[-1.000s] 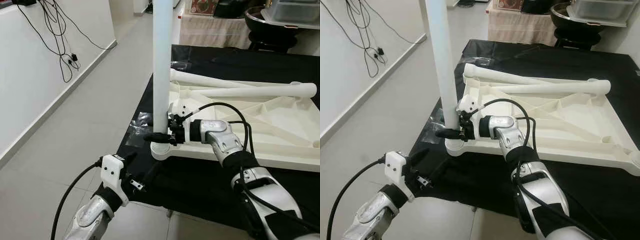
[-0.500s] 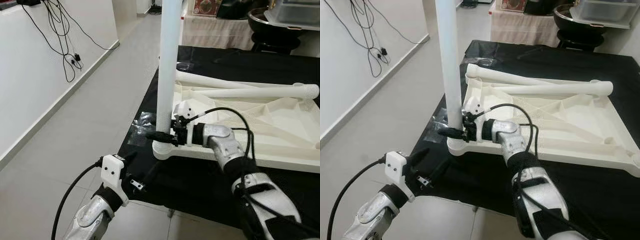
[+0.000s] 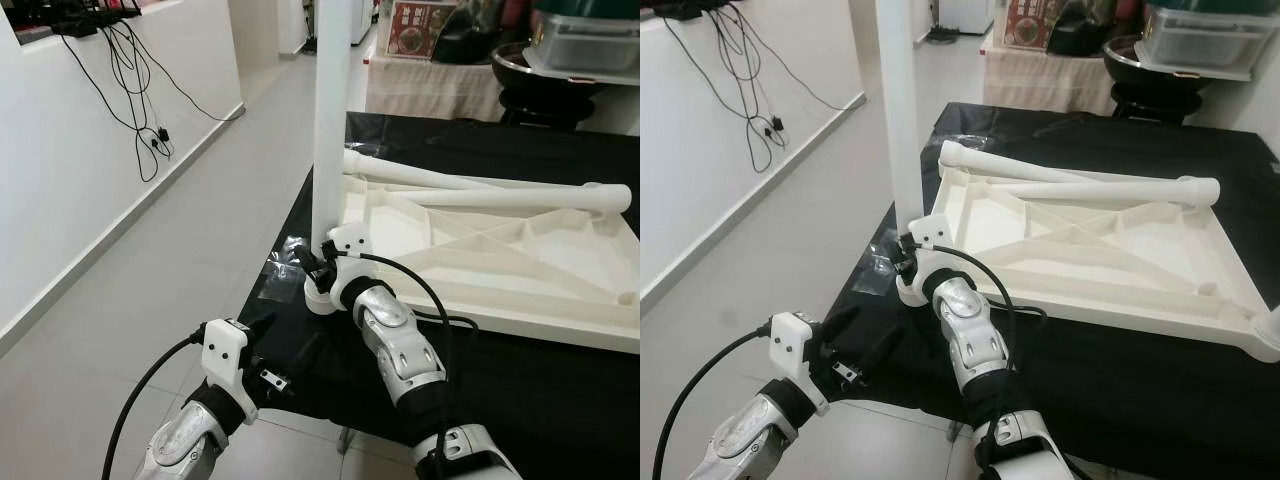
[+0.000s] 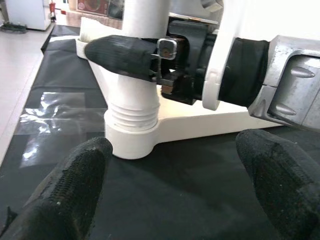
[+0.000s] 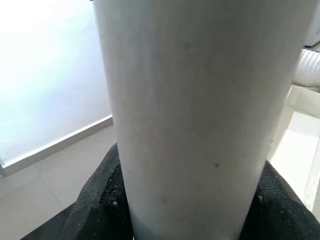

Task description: Building children table

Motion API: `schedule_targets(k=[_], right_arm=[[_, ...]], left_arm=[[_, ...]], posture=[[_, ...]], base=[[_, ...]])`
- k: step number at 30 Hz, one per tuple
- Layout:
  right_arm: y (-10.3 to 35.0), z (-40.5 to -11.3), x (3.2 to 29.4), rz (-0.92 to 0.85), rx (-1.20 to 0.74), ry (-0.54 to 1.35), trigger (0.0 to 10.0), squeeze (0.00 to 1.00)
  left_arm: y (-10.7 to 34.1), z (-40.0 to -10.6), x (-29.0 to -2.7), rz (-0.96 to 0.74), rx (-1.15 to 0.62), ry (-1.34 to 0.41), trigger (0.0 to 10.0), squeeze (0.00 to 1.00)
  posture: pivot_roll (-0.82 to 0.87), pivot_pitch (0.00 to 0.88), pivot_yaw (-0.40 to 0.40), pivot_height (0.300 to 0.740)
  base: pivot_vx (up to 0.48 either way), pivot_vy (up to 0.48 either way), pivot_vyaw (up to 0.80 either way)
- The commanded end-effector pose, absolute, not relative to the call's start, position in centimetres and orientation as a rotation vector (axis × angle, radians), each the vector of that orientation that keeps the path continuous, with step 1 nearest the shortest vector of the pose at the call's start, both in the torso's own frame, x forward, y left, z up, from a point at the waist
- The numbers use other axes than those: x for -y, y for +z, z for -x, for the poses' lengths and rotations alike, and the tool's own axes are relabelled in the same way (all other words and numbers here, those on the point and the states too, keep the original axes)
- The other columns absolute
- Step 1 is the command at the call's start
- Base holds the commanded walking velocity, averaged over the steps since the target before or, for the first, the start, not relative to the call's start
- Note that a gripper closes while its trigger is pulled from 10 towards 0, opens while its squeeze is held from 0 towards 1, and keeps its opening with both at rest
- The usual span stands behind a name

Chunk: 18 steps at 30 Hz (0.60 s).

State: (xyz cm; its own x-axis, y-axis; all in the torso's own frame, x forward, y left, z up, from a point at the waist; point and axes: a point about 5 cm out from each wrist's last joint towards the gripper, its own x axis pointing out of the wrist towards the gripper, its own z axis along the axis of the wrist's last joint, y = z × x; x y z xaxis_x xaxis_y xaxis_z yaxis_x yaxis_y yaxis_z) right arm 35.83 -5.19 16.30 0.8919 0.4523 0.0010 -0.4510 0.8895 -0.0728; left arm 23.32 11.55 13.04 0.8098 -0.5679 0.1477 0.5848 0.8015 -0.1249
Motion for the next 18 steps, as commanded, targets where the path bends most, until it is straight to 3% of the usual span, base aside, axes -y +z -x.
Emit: schedule_targets(k=[1,2,3,4,9,10,11,12,13,18], right_arm=[[14.2,-35.7,5.2,0.079,-0.091,0.454,0.0,0.0],[14.2,-35.7,5.2,0.079,-0.091,0.454,0.0,0.0],[14.7,-35.8,4.8,0.062,-0.069,0.478,10.0,0.0],[16.3,-35.5,3.9,-0.015,0.0,0.605,10.0,1.0],[18.5,-34.7,3.2,-0.055,0.089,0.796,10.0,1.0],[19.2,-34.5,3.5,-0.035,0.122,0.914,10.0,0.89],[19.6,-34.3,3.6,-0.017,0.139,0.99,10.0,0.0],[19.6,-34.3,3.6,-0.017,0.139,0.99,10.0,0.0],[20.2,-34.0,4.6,0.086,0.162,1.172,10.0,0.0],[20.4,-34.5,5.9,0.202,0.123,1.304,10.0,0.0]], left_arm=[[12.6,-23.2,-11.7,0.162,0.084,-0.616,10.0,0.0],[12.6,-23.2,-11.7,0.162,0.084,-0.616,10.0,0.0],[12.6,-23.2,-11.7,0.163,0.085,-0.612,10.0,0.0],[12.6,-23.2,-11.7,0.164,0.084,-0.61,10.0,0.0],[12.5,-23.3,-11.7,0.166,0.083,-0.611,10.0,0.0],[12.5,-23.3,-11.6,0.167,0.083,-0.612,10.0,0.0],[12.5,-23.3,-11.6,0.168,0.083,-0.613,10.0,0.0],[12.5,-23.3,-11.6,0.168,0.083,-0.613,10.0,0.0],[12.4,-23.3,-11.6,0.168,0.083,-0.613,10.0,0.0],[12.4,-23.3,-11.5,0.169,0.085,-0.611,10.0,0.0]], posture=[[0.07,0.135,-0.009,0.74],[0.07,0.135,-0.009,0.74],[0.07,0.13,-0.008,0.74],[0.07,0.126,-0.013,0.74],[0.07,0.121,-0.014,0.74],[0.07,0.115,-0.015,0.74],[0.07,0.115,-0.015,0.74],[0.07,0.115,-0.015,0.74],[0.07,0.11,-0.019,0.74],[0.08,0.109,-0.02,0.74]], base=[[0.0,0.0,0.0],[0.0,0.0,0.0],[0.0,0.0,0.0],[0.0,0.0,0.0],[0.0,0.0,0.0],[0.0,0.0,0.0],[0.0,0.0,0.0],[0.0,0.0,0.0],[0.0,0.0,0.0],[0.0,0.0,0.0]])
